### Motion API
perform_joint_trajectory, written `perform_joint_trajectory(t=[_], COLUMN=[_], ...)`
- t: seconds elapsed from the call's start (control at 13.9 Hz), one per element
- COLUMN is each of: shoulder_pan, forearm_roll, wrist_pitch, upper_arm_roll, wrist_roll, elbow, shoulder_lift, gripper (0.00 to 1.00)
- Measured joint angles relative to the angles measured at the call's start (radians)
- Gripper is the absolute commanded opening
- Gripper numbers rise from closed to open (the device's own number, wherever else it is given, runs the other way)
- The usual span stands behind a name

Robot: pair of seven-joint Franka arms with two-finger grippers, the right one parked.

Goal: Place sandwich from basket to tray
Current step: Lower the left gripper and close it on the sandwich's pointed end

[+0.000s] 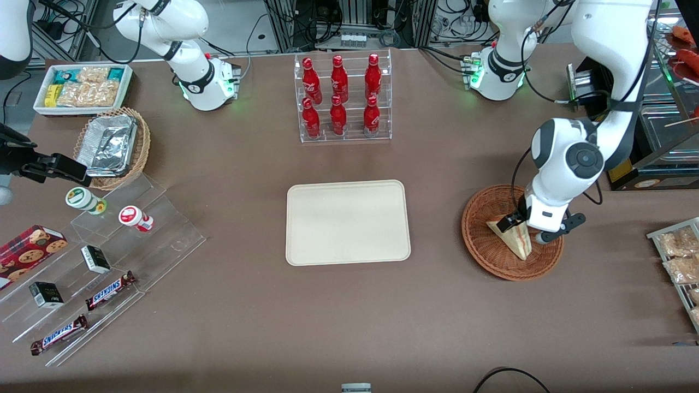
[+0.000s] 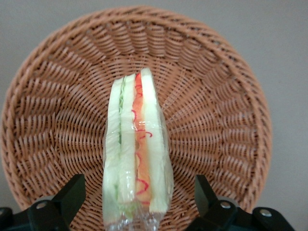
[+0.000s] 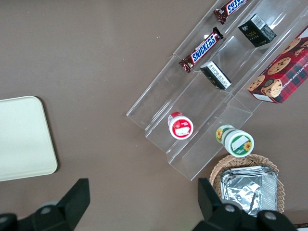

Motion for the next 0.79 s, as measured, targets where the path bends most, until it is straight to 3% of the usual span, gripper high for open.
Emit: perform_joint_trajectory(t=[0.14,0.5,0.79], shoulder_pan=[0.000,0.000,0.000], forearm_roll=[0.000,0.027,0.096], wrist_pitch=[0.025,-0.009,-0.355], upper_arm_roll=[0.001,0.001,-0.040], wrist_roll=[0.000,0.000,0.001], elbow=[0.000,0.036,0.224], shoulder_lift=[0.029,0.030,-0.013], gripper=[0.01,0.00,0.00])
